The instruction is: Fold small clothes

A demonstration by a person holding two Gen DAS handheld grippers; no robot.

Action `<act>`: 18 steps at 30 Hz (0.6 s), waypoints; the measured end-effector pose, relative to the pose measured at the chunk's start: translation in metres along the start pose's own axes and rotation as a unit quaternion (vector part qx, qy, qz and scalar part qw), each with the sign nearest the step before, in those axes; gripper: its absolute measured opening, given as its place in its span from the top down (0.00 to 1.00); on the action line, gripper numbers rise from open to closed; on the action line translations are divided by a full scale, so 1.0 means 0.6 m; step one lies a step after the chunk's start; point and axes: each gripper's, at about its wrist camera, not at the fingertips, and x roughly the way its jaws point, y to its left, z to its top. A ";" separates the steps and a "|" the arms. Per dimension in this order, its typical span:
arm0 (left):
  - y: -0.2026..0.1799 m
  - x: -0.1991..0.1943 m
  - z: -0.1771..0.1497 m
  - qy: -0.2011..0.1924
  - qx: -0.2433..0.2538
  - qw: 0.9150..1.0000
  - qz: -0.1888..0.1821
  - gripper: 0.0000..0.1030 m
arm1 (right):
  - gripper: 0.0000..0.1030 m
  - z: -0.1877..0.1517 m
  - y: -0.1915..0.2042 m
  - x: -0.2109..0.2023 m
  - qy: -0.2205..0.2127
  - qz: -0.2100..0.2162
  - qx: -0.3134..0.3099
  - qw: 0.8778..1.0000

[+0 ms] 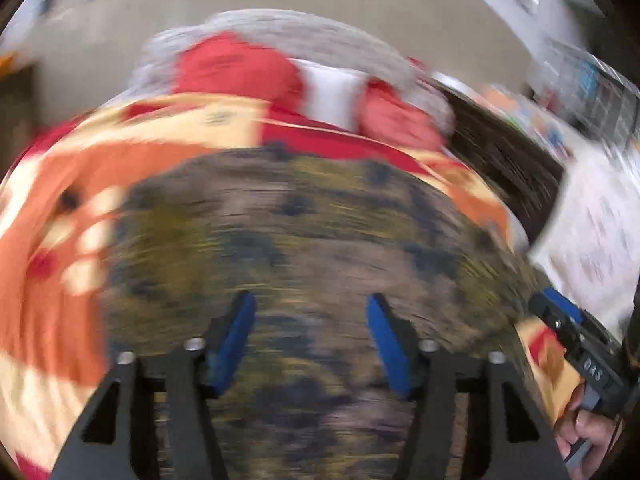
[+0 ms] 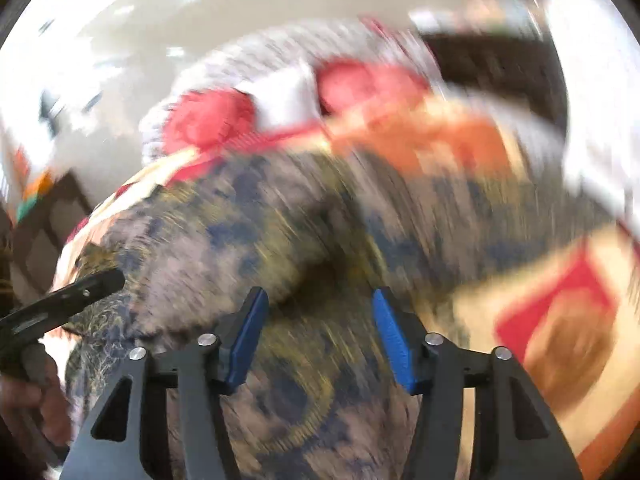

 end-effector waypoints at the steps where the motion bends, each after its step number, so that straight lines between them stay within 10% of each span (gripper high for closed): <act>1: 0.018 -0.001 0.000 -0.003 -0.019 1.000 0.012 0.56 | 0.58 0.017 0.021 0.018 0.009 0.015 -0.030 0.999; 5: 0.077 -0.006 -0.007 -0.005 -0.075 0.996 0.042 0.62 | 0.77 0.036 0.044 0.122 0.097 0.068 -0.069 0.991; 8: 0.093 -0.018 -0.003 -0.019 -0.080 0.996 0.047 0.62 | 0.81 0.010 -0.011 0.167 0.139 0.002 -0.058 0.989; 14: 0.093 0.017 0.053 -0.030 -0.093 0.995 0.036 0.62 | 0.92 -0.028 -0.038 0.143 0.121 -0.016 -0.068 0.990; 18: 0.100 0.080 0.081 -0.012 -0.081 0.992 0.100 0.61 | 0.90 -0.035 -0.038 0.142 0.109 -0.015 -0.070 0.991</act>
